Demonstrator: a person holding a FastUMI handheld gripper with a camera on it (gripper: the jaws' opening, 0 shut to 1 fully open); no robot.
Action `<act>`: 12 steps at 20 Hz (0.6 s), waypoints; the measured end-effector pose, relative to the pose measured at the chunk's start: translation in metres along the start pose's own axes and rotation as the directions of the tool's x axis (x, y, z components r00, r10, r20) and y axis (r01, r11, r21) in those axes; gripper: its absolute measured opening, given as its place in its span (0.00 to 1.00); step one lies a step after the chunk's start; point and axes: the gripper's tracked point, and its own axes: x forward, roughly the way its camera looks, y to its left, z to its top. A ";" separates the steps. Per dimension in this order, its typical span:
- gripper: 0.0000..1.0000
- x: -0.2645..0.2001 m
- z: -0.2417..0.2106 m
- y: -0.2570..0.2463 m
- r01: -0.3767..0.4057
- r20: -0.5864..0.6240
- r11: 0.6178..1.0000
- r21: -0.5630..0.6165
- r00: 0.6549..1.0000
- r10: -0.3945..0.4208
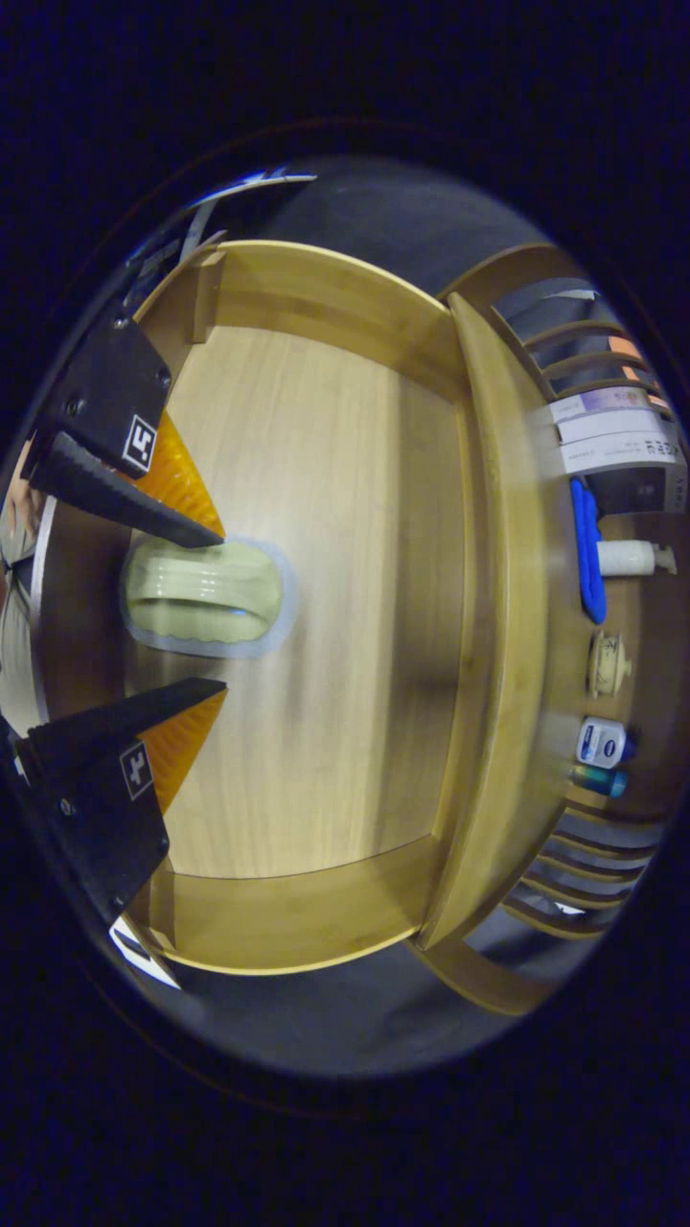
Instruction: Pull open the drawer, take out the items inside it, and place them on the countertop above the cabinet.
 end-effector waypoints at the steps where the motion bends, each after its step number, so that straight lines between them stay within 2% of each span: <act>1: 0.87 0.002 -0.001 0.000 0.010 -0.006 1.000 -0.006 1.000 -0.010; 3: 0.86 0.006 -0.003 -0.002 0.034 -0.002 0.999 -0.013 0.999 -0.034; 5: 0.79 0.008 -0.001 0.000 0.040 0.006 0.999 -0.011 0.999 -0.040; 10: 0.37 0.014 0.002 0.007 0.015 0.027 1.000 0.015 1.000 -0.016; 12: 0.28 0.013 0.003 0.008 0.006 0.042 1.000 0.010 0.999 -0.007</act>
